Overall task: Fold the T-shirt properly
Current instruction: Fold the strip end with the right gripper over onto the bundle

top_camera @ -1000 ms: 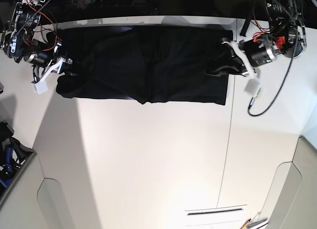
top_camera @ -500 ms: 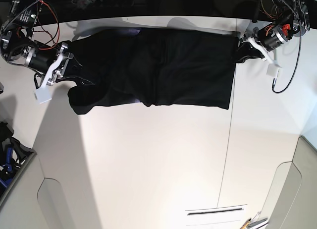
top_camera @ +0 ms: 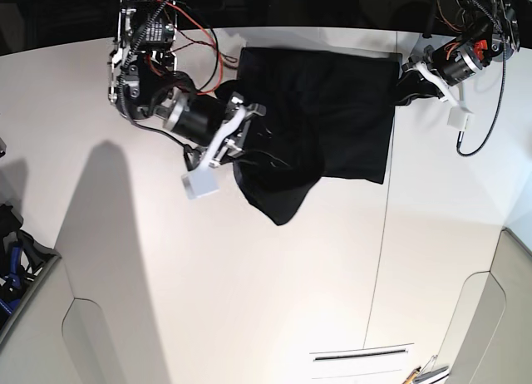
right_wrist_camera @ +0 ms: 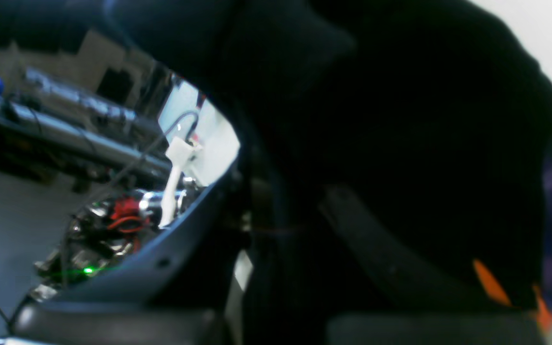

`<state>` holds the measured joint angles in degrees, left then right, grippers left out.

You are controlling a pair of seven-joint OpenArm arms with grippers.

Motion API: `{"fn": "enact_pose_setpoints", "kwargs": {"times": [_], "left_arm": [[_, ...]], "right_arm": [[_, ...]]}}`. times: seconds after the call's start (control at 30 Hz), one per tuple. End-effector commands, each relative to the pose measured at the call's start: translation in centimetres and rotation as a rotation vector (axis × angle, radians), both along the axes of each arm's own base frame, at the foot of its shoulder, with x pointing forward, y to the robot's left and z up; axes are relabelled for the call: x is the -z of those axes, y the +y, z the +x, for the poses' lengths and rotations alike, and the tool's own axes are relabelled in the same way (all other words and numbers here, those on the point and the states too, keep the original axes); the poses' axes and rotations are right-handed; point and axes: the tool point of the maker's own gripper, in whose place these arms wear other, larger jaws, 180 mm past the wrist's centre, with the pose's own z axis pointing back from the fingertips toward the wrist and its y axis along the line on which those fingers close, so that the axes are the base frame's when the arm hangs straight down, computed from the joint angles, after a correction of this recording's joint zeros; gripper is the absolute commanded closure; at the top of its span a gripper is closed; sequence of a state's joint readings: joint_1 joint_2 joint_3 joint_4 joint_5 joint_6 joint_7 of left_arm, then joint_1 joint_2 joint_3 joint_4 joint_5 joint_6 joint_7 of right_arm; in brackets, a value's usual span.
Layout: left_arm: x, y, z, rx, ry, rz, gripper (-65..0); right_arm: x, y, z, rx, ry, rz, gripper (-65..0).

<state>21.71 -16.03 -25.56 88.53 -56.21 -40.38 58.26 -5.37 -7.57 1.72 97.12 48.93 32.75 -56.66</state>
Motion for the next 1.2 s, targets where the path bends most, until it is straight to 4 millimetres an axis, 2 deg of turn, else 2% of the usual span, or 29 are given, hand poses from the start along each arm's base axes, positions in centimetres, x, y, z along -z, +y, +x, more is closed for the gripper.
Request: {"fn": "enact_pose_setpoints", "kwargs": {"times": [0.0,0.17,0.37,0.4,0.5,0.53,0.7,0.9,1.03,1.17], "left_arm": [[0.5,0.5,-0.7,0.021,0.039,0.038,-3.1],[0.5,0.5,-0.7,0.02,0.038,0.036,-3.0],[0.5,0.5,-0.7,0.02,0.038,0.035,-3.1],[0.5,0.5,-0.7,0.02,0.038,0.035,-3.1],[0.3,0.4,-0.6,0.016,0.031,0.023,-3.1],[0.2,0.3,-0.5,0.014,0.028,0.017,-3.1],[0.1,0.2,-0.4,0.011,0.022,0.007,-3.1],[0.1,0.2,-0.4,0.011,0.022,0.007,-3.1],[0.1,0.2,-0.4,0.011,0.023,0.007,-3.1],[0.1,0.2,-0.4,0.011,0.023,0.007,-3.1]], "right_arm": [[-1.6,1.1,0.8,-0.02,-0.053,0.031,0.0],[-0.5,4.7,0.8,-0.153,-0.055,-0.026,0.0],[0.4,6.2,0.9,-0.215,-0.042,-0.059,0.0],[0.4,6.3,0.8,-0.22,-0.043,-0.058,-5.4],[0.0,6.7,0.4,-0.239,-0.042,-0.04,-34.7],[-0.4,6.9,0.2,-0.246,-0.04,-0.017,-39.4],[-2.7,7.4,-0.7,-0.293,-0.039,0.083,-40.3],[-5.7,7.1,-1.4,-0.334,-0.127,0.088,-40.3],[-7.4,6.6,-2.0,-0.362,-0.211,0.038,-40.3],[-7.0,5.1,-1.8,-0.352,-0.288,-0.13,-40.2]]}}
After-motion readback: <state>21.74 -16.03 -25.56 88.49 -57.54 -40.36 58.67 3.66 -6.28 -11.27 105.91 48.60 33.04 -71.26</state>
